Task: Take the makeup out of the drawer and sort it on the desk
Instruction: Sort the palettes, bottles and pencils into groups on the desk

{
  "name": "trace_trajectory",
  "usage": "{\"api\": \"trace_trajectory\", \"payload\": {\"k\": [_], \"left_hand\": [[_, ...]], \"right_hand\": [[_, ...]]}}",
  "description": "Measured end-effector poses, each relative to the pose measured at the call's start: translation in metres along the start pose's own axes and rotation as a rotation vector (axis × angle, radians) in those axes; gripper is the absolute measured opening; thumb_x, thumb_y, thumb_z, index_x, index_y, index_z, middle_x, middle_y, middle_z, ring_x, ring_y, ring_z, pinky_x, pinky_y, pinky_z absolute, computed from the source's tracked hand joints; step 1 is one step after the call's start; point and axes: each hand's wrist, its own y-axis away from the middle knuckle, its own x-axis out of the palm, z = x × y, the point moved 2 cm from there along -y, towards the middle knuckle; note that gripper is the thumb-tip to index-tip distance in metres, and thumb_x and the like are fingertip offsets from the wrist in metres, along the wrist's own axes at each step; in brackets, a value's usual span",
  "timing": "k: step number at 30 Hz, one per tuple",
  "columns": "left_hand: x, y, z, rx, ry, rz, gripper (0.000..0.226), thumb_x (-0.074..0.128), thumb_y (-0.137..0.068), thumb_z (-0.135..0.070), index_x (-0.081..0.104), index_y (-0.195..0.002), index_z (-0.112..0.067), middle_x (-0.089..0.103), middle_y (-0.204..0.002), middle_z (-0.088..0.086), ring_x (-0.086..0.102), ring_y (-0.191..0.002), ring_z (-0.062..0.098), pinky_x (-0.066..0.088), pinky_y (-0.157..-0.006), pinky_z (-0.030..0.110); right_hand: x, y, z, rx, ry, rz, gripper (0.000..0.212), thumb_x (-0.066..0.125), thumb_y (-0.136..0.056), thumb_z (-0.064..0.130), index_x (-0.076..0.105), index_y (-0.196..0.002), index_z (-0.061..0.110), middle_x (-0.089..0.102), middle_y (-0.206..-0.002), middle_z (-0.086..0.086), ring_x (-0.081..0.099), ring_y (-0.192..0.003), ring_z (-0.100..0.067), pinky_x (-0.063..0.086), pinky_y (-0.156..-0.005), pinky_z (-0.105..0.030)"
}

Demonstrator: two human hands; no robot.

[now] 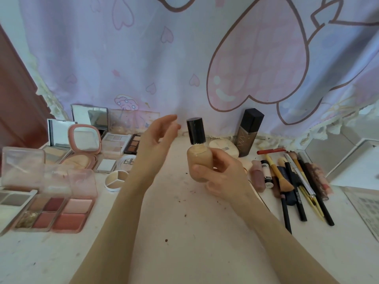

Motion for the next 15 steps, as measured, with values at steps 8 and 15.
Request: {"api": "trace_trajectory", "payload": {"k": [8, 15], "left_hand": [[0.014, 0.008, 0.030, 0.074, -0.961, 0.215, 0.049, 0.041, -0.095, -0.024, 0.033, -0.139, -0.005, 0.034, -0.143, 0.014, 0.030, -0.133, 0.030, 0.025, -0.107, 0.039], [0.018, 0.019, 0.048, -0.241, -1.217, 0.563, 0.064, 0.014, -0.099, -0.043, -0.010, -0.146, -0.008, -0.020, -0.154, 0.010, -0.021, -0.141, 0.023, -0.012, -0.114, 0.039]], "right_hand": [[-0.011, -0.066, 0.015, -0.017, 0.114, -0.076, 0.027, 0.072, -0.079, 0.017, 0.058, -0.097, 0.031, 0.062, -0.094, 0.015, 0.058, -0.092, -0.002, 0.046, -0.082, -0.017], [0.017, -0.105, -0.008, 0.064, 0.172, -0.071, 0.027, 0.074, -0.075, 0.010, 0.064, -0.098, 0.018, 0.067, -0.096, 0.001, 0.063, -0.094, -0.016, 0.050, -0.090, -0.031]]}}
